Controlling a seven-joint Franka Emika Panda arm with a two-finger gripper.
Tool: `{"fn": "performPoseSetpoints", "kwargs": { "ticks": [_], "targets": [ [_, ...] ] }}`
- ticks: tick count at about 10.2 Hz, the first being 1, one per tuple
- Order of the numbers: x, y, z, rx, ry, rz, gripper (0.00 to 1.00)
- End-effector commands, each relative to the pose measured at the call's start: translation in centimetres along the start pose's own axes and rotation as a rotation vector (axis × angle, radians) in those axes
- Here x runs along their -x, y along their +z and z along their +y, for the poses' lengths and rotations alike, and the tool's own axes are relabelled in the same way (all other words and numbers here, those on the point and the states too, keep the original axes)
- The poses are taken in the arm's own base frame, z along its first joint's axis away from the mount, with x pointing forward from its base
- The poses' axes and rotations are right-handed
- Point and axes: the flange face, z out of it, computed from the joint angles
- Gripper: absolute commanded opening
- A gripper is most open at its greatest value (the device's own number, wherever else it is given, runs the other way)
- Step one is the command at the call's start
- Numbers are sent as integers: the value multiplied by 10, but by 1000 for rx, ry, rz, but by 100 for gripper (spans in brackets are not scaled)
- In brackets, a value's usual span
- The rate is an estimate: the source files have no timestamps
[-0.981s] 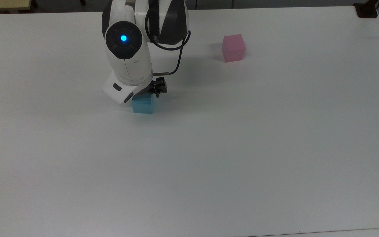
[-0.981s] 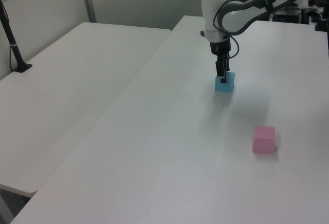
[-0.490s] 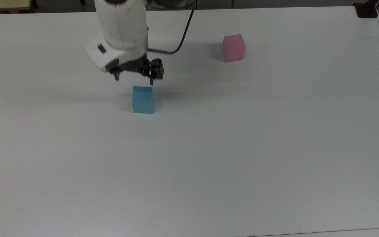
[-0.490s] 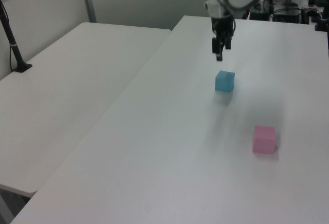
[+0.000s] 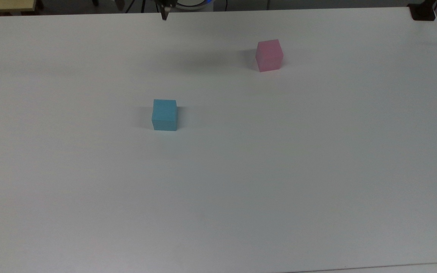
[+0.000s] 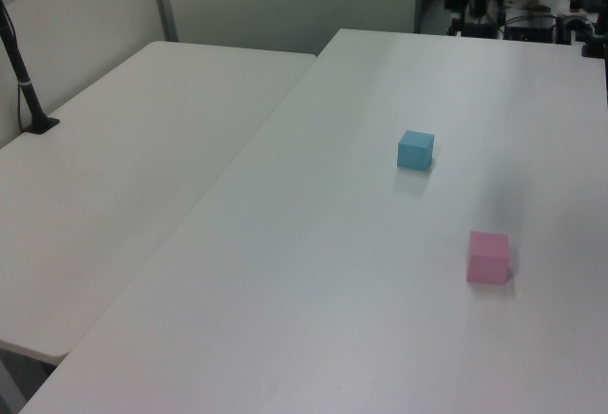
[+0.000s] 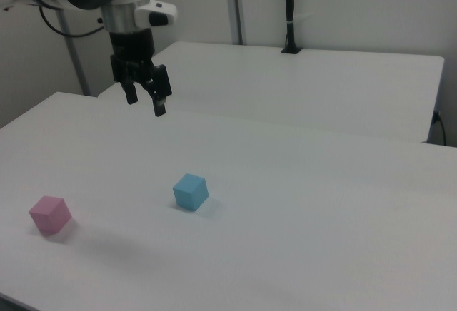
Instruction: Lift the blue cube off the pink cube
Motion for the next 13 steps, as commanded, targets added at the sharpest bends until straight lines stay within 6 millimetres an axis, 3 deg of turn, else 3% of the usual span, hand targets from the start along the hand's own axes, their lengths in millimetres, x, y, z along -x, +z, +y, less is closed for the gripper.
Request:
{"fn": "performPoseSetpoints", "kwargs": {
  "ticks": [1,3,7,13],
  "targets": [
    [18,-14,10,-18,-113,25,100],
    [15,-18,19,-4,-297,43,100],
    [3,-24,22,-8,-140,132,100],
    [8,-24,21,8,-154,107,100]
  ]
}}
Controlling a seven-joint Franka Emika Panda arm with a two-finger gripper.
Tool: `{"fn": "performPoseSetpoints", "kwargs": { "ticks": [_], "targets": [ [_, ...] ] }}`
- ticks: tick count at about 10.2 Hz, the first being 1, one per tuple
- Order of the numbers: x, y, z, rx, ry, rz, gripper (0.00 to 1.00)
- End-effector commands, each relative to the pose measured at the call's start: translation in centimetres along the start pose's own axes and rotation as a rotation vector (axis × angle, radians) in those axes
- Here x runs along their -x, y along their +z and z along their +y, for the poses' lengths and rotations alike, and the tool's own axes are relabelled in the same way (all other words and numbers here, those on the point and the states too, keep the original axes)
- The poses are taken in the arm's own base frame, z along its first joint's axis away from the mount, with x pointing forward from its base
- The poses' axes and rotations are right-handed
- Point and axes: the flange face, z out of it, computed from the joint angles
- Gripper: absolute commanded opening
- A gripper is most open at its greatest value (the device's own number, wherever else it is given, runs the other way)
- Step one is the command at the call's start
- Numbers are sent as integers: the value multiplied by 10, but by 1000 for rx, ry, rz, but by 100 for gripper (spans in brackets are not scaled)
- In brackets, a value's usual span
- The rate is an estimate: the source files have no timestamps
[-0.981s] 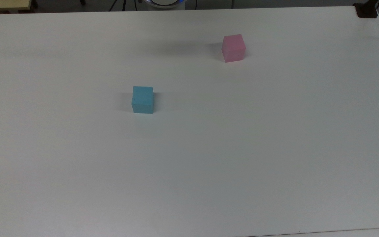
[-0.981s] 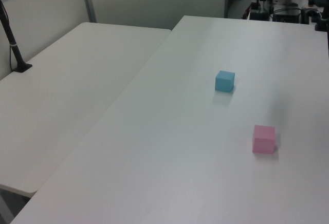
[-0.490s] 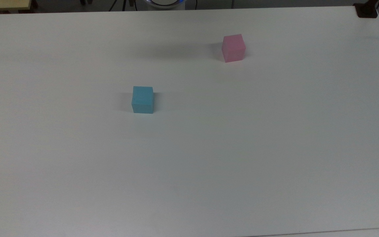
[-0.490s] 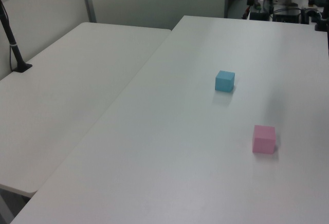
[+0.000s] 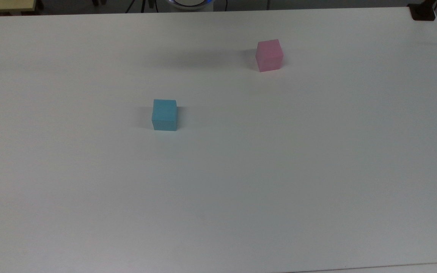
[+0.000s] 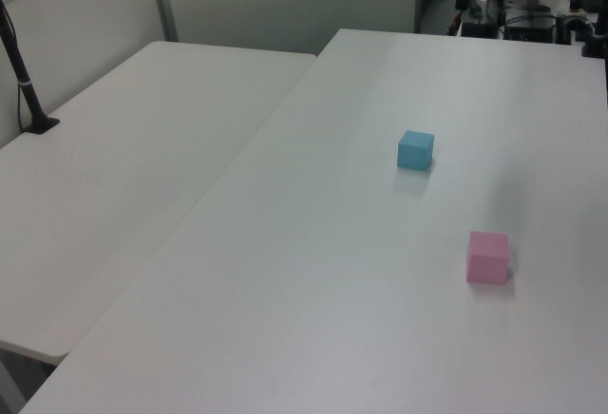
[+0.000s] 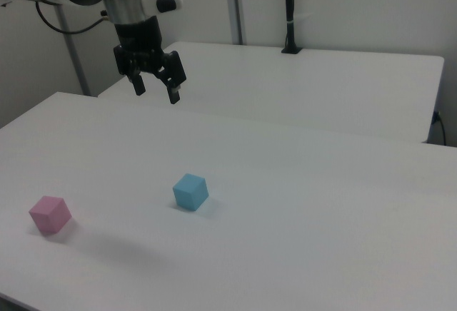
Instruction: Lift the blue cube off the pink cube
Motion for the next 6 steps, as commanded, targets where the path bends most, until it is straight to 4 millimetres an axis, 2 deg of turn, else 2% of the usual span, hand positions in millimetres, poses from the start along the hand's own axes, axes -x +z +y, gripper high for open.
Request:
{"fn": "performPoseSetpoints", "kwargs": {
  "ticks": [1,6],
  "targets": [
    [8,1,-5,12,11,-17,100],
    [8,-1,-2,21,47,-14,100]
  ]
}}
